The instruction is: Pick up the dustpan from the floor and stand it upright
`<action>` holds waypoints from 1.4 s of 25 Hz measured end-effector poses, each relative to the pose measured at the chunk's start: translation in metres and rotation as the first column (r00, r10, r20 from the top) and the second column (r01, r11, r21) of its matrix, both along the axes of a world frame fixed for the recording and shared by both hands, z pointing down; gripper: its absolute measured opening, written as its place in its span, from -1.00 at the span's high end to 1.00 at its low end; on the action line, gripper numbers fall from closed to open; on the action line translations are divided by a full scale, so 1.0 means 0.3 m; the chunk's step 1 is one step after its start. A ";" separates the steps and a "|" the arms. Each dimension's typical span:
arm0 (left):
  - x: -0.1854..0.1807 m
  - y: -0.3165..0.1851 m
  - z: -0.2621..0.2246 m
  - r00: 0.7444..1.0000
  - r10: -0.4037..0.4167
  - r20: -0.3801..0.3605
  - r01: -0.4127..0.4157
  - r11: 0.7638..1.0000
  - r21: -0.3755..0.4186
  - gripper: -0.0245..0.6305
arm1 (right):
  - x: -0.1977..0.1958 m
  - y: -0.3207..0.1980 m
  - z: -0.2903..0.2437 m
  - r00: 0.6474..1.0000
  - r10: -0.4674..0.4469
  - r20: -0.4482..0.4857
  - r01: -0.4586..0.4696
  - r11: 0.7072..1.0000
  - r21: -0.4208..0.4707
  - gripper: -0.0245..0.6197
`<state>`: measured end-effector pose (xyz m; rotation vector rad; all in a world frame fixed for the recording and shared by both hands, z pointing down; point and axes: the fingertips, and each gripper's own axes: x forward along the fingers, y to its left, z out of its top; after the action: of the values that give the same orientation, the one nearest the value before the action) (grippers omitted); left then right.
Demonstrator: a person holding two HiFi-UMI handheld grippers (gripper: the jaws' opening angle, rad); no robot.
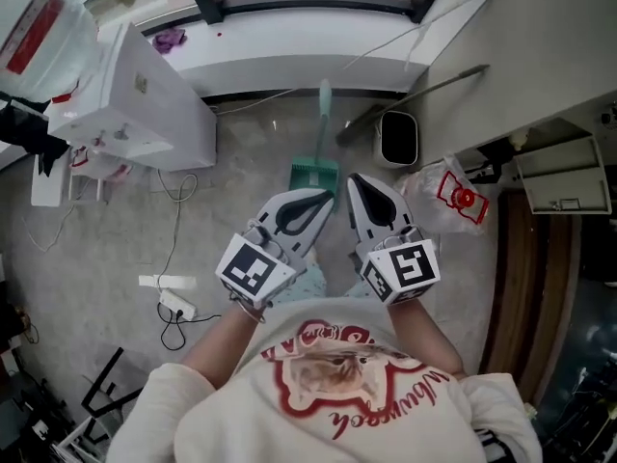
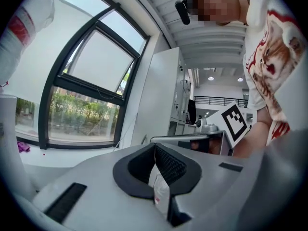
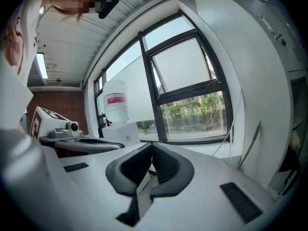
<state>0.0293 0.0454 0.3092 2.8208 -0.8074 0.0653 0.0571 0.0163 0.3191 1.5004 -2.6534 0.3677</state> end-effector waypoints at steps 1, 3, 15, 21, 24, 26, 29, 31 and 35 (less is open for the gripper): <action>0.009 0.030 -0.029 1.000 0.003 -0.008 -0.003 1.000 0.006 0.86 | 0.004 0.022 -0.012 1.000 -0.006 -0.008 0.006 1.000 0.003 0.85; 0.031 0.087 -0.086 1.000 0.004 -0.021 -0.004 1.000 0.024 0.86 | 0.013 0.068 -0.045 1.000 -0.019 -0.020 0.019 1.000 0.016 0.85; 0.243 0.613 -0.189 0.996 -0.057 -0.065 0.062 0.995 0.075 0.86 | 0.271 0.628 -0.176 0.997 -0.014 0.074 0.009 0.998 0.068 0.85; 0.394 0.937 -0.249 0.990 -0.054 -0.127 0.066 0.994 0.090 0.86 | 0.436 0.969 -0.203 0.997 0.000 0.073 -0.005 0.998 0.066 0.85; 0.432 1.082 -0.292 0.992 -0.054 -0.115 0.066 0.992 0.108 0.86 | 0.475 1.100 -0.236 0.997 -0.020 0.075 0.015 0.997 0.069 0.85; 0.437 1.161 -0.313 0.992 -0.066 -0.110 0.078 0.991 0.111 0.86 | 0.482 1.174 -0.255 0.997 -0.039 0.073 0.034 0.997 0.075 0.85; 0.405 1.262 -0.340 0.992 -0.079 -0.100 0.090 0.989 0.118 0.86 | 0.457 1.276 -0.272 0.996 -0.064 0.067 0.059 0.995 0.079 0.85; 0.372 1.321 -0.352 0.992 -0.078 -0.102 0.090 0.989 0.119 0.86 | 0.433 1.333 -0.273 0.996 -0.065 0.060 0.061 0.995 0.079 0.85; 0.316 1.426 -0.358 0.992 -0.053 -0.111 0.066 0.991 0.116 0.86 | 0.371 1.422 -0.297 0.997 -0.047 0.053 0.042 0.995 0.095 0.85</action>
<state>0.1242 0.4732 0.2018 2.8786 -0.8982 -0.1482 0.1684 0.4430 0.2300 1.4744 -2.7789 0.2893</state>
